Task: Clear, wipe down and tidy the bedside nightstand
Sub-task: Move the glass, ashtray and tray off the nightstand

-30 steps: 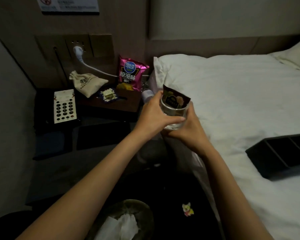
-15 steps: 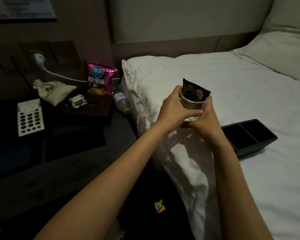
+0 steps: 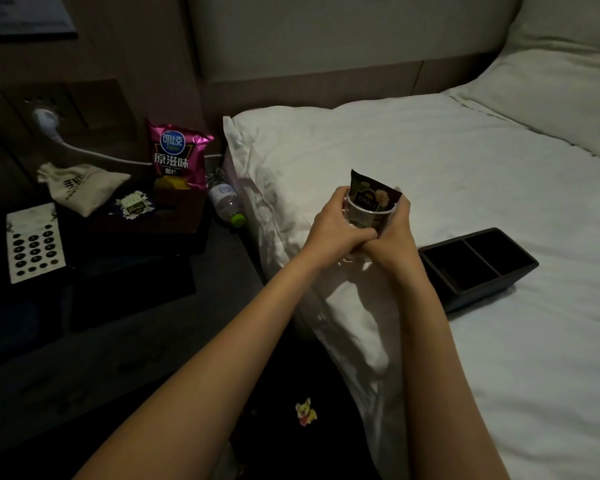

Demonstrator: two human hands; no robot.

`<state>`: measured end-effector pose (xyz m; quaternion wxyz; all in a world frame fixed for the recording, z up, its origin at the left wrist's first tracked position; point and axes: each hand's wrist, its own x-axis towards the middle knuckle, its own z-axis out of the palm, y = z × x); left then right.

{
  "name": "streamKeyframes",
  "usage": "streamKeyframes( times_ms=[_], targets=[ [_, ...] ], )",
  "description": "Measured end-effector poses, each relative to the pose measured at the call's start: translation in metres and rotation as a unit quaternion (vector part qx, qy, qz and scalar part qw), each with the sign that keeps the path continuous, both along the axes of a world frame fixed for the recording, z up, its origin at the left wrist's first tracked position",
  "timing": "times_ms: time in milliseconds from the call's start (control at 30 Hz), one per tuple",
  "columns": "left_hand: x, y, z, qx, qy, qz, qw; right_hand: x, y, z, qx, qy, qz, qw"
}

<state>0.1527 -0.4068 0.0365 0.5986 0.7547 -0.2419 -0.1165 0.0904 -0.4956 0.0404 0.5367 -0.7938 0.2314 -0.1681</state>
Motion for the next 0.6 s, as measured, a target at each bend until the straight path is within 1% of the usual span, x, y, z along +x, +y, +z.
streamKeyframes(
  times_ms=[133,200,367,467,600],
  targets=[
    [-0.001,-0.001,0.003,-0.014,0.017,0.003,1.000,-0.005,-0.001,0.014,-0.006,0.009,0.011,1.000],
    [-0.003,-0.003,0.005,-0.023,0.025,0.006,0.999,-0.007,0.000,0.022,-0.025,0.018,0.016,0.999],
    [-0.009,-0.006,0.005,-0.036,0.038,0.008,0.999,-0.010,-0.006,0.046,-0.130,0.086,0.035,0.987],
    [-0.014,-0.008,0.002,-0.031,0.036,0.008,0.999,-0.009,-0.016,0.061,-0.171,0.087,0.017,0.981],
    [-0.017,-0.013,0.001,-0.014,0.016,0.022,1.000,-0.006,-0.025,0.075,-0.137,0.071,0.013,0.988]
  ],
)
